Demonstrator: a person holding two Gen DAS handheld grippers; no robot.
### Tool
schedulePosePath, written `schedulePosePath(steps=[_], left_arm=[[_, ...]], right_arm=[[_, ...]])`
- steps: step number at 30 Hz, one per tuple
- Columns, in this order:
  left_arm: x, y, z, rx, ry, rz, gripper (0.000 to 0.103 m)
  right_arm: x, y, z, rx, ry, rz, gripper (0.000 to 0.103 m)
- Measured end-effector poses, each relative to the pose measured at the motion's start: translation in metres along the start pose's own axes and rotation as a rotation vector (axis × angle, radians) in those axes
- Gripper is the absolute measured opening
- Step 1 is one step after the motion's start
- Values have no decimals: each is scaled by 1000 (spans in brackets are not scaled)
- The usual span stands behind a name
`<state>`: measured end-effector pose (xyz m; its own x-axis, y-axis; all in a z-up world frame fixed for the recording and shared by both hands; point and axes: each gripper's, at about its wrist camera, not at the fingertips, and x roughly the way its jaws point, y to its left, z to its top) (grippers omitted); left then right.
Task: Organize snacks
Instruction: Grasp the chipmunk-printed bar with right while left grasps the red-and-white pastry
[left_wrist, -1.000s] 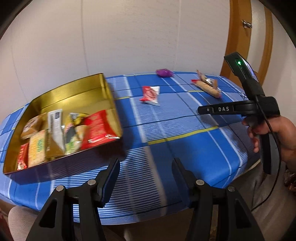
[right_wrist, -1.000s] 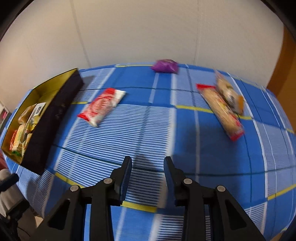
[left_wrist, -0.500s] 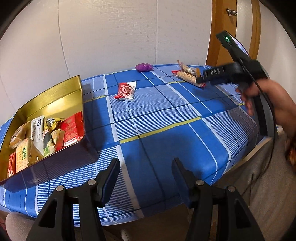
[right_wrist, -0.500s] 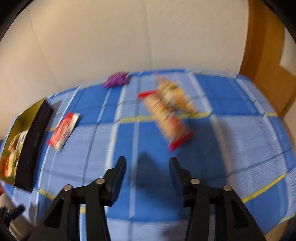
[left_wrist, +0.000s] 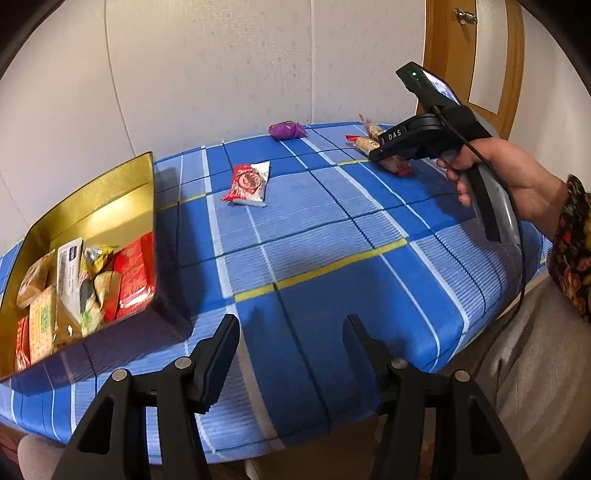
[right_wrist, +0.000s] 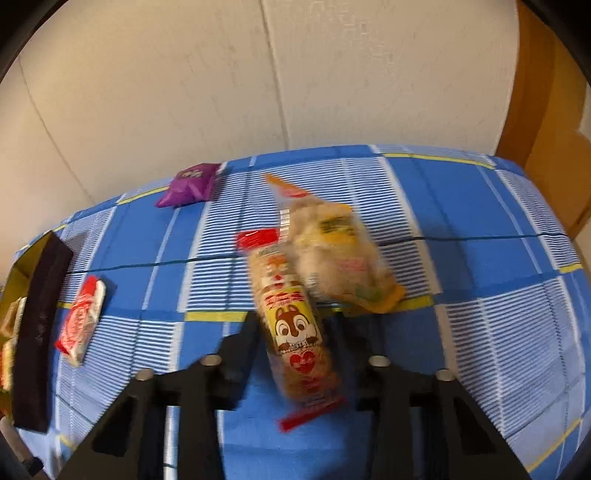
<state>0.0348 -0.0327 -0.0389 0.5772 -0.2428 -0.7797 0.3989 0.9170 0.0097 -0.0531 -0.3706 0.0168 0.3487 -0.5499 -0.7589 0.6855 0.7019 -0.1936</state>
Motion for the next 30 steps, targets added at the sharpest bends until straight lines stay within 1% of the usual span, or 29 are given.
schedulePosePath(steps=[1, 4, 8, 11, 14, 20, 24, 27, 30], left_arm=[[1, 0, 5, -2, -1, -2, 59], [3, 2, 22, -15, -17, -9, 59], [10, 3, 50, -21, -35, 10, 59], [22, 8, 72, -47, -22, 18, 59], [37, 14, 92, -66, -6, 50, 59], [67, 24, 124, -60, 34, 122, 60], [92, 32, 139, -64, 88, 138, 60], [106, 37, 144, -77, 112, 154, 60], [117, 41, 145, -105, 133, 140, 61]], right_arm=[[-1, 1, -2, 5, 4, 10, 31], [-6, 4, -10, 12, 17, 26, 31], [-15, 3, -26, 66, 33, 68, 31], [-20, 7, -35, 53, 37, 61, 31], [-22, 15, -40, 4, 35, 34, 31], [-26, 11, -44, 13, 35, 55, 31], [-27, 10, -44, 14, 36, 63, 31], [-26, 11, -43, 9, 36, 61, 31], [-26, 10, -43, 12, 37, 65, 31]])
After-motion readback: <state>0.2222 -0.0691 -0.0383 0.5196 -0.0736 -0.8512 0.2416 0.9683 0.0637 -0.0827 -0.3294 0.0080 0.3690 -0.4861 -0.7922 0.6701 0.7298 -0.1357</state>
